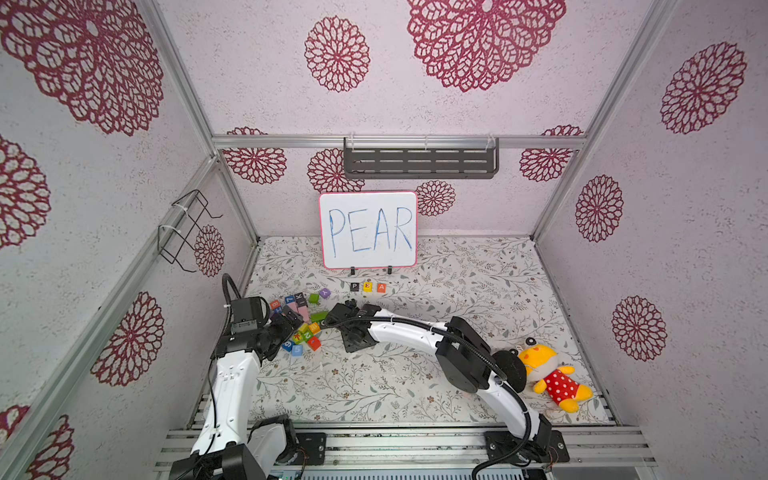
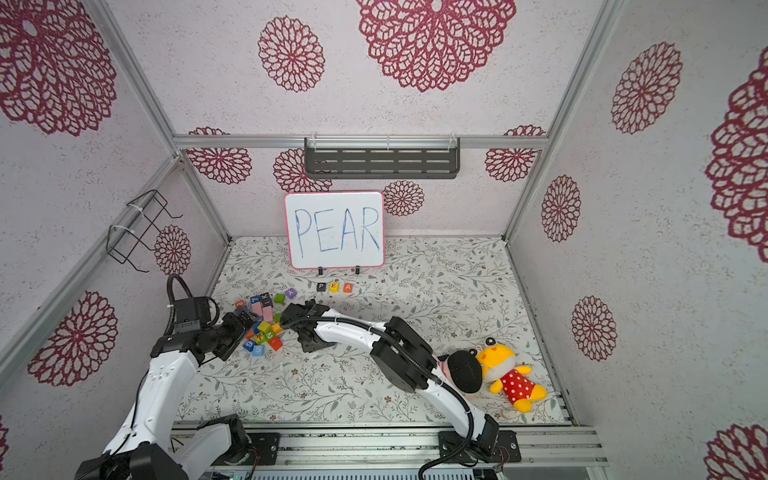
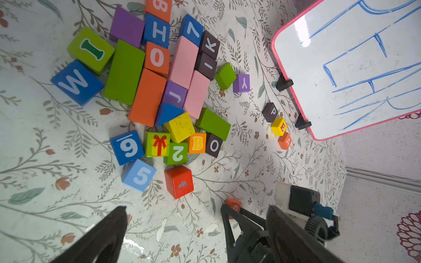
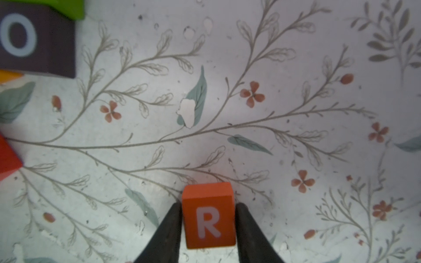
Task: Spell the uppercase word “pear” with letter blocks
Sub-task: Pick up the letter block from the center of the board, then place the letter block at the center of the board.
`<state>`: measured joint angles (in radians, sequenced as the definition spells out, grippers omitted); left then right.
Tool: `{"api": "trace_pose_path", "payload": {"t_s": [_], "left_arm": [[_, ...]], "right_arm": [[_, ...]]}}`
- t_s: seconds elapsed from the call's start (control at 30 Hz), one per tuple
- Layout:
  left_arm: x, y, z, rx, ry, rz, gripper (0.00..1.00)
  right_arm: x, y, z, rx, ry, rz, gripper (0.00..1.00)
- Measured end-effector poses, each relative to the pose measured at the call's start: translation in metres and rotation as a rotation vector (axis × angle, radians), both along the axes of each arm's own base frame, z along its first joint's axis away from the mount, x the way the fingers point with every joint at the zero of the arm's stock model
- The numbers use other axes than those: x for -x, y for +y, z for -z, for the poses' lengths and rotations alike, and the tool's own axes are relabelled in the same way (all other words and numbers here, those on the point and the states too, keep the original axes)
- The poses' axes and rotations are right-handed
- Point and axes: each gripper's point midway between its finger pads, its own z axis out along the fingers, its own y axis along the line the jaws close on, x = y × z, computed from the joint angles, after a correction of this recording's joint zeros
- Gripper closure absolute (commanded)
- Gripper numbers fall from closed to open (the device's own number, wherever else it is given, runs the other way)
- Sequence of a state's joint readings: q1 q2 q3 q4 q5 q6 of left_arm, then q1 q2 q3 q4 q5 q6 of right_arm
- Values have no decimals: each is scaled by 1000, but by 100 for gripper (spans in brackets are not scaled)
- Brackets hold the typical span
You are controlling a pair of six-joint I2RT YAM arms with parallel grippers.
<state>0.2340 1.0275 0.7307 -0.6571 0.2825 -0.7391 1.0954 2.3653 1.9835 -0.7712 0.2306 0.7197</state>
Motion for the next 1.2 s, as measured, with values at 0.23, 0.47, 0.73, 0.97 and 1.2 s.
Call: {"api": "trace_pose_path", "payload": {"t_s": [0.23, 0.47, 0.73, 0.97, 1.2], "left_arm": [[0, 0, 0, -2, -3, 6, 2], [-27, -30, -6, 2, -8, 126, 2], [-64, -53, -27, -17, -75, 205, 2], [-69, -52, -26, -29, -69, 208, 2], [-69, -49, -25, -49, -67, 205, 2]], "right_arm": [[-4, -10, -1, 3, -8, 13, 77], [-55, -90, -16, 27, -31, 165, 77], [-153, -140, -54, -67, -139, 349, 77], [-184, -117, -54, -121, -162, 337, 76], [-182, -115, -20, -85, -105, 326, 75]]}}
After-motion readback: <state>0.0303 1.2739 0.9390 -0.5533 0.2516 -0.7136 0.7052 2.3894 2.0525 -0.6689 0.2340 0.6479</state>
